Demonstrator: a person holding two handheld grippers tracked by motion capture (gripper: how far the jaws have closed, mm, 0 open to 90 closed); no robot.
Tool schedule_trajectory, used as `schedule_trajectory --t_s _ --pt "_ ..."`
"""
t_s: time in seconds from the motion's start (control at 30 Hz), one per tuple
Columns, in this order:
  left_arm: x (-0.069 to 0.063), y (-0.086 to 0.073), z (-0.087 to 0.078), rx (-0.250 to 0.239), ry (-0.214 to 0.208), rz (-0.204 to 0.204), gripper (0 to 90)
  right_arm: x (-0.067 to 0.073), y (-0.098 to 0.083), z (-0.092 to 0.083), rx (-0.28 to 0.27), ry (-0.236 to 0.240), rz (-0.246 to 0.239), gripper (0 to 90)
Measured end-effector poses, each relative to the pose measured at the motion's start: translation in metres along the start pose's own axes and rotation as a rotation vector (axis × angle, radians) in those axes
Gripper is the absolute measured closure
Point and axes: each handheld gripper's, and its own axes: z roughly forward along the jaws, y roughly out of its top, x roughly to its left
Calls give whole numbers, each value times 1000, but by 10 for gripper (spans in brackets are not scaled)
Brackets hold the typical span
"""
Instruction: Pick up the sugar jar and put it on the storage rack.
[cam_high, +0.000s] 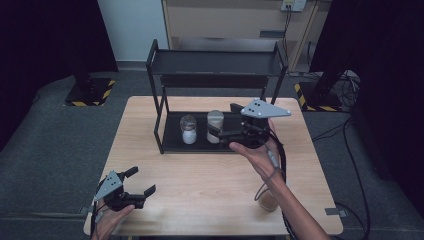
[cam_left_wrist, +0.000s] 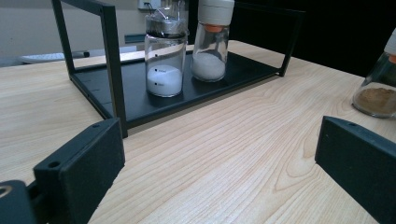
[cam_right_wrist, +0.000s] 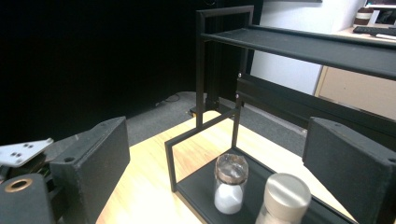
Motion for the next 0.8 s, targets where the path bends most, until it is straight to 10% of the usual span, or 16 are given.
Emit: schedule_trajectory --t_s 0.8 --pt "0 0 -1 -7 -3 3 4 -11 -71 -114 -58 -48 -33 52"
